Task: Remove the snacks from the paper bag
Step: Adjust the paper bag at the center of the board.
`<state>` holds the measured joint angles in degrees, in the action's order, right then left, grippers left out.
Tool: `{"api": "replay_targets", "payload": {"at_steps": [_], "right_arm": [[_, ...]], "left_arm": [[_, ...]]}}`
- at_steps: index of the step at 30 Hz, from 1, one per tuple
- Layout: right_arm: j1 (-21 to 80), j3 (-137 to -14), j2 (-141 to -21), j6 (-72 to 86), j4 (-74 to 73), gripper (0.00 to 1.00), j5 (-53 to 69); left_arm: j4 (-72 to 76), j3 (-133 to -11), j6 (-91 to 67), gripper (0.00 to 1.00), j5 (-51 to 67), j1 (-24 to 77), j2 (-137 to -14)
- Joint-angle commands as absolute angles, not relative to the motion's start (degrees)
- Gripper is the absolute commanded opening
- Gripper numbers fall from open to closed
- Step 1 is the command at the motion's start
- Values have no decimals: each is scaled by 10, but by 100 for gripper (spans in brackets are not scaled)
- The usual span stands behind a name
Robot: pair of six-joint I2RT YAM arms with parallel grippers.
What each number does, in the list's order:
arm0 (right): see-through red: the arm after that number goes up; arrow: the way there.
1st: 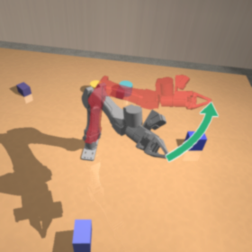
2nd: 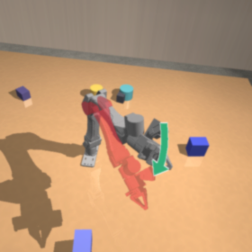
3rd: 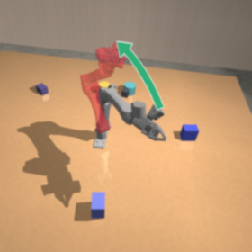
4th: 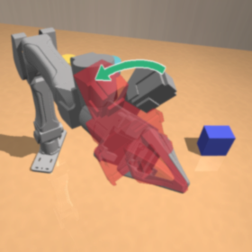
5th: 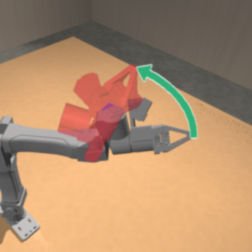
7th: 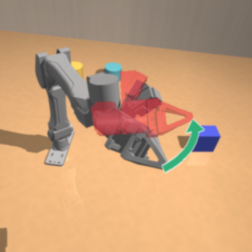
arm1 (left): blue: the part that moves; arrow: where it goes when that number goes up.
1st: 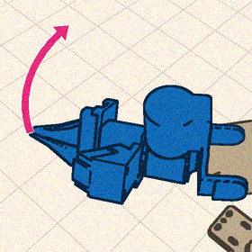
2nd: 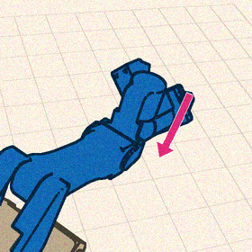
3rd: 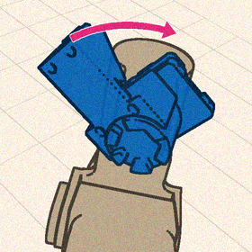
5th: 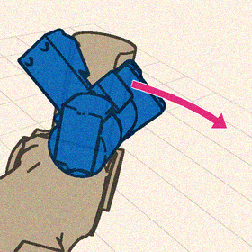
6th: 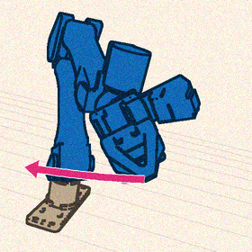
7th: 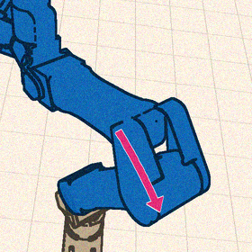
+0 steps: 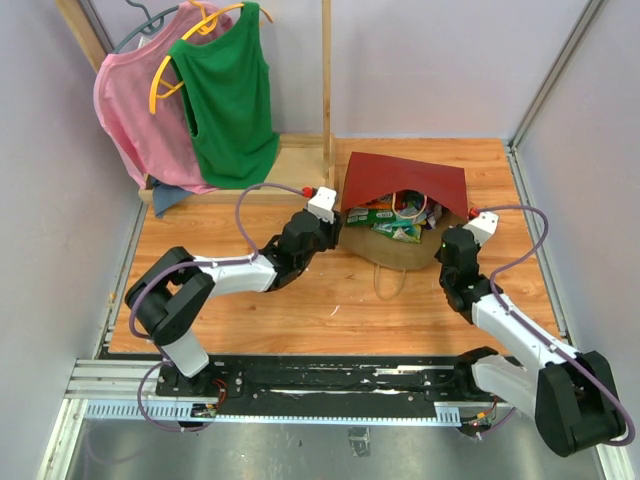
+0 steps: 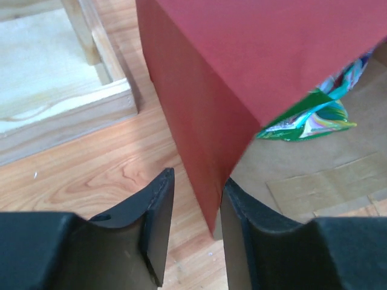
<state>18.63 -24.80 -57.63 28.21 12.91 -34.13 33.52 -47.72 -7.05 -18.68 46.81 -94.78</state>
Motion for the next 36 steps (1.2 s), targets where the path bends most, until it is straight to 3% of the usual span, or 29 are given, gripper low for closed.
{"api": "replay_targets", "payload": {"at_steps": [1,7,12,25,30,32,34,36], "right_arm": [[191,-261,-590,250,151,1,-362],[190,-267,-601,235,157,1,-376],[189,-271,-602,236,144,1,-412],[160,-291,-618,247,138,1,-434],[160,-308,-649,245,155,8,-403],[161,-314,-655,252,154,14,-385],[165,-312,-655,258,158,32,-364],[176,-306,-651,257,160,58,-355]], "left_arm": [[397,-471,-83,34,-131,441,-963],[376,-524,-67,9,-123,430,-1011],[357,-575,-70,1,-117,423,-1049],[267,-769,-67,1,-67,375,-1181],[217,-830,-39,1,-38,354,-1210],[199,-845,-26,1,-42,352,-1214],[192,-844,-21,3,-47,349,-1210],[188,-837,-27,12,-58,346,-1196]]}}
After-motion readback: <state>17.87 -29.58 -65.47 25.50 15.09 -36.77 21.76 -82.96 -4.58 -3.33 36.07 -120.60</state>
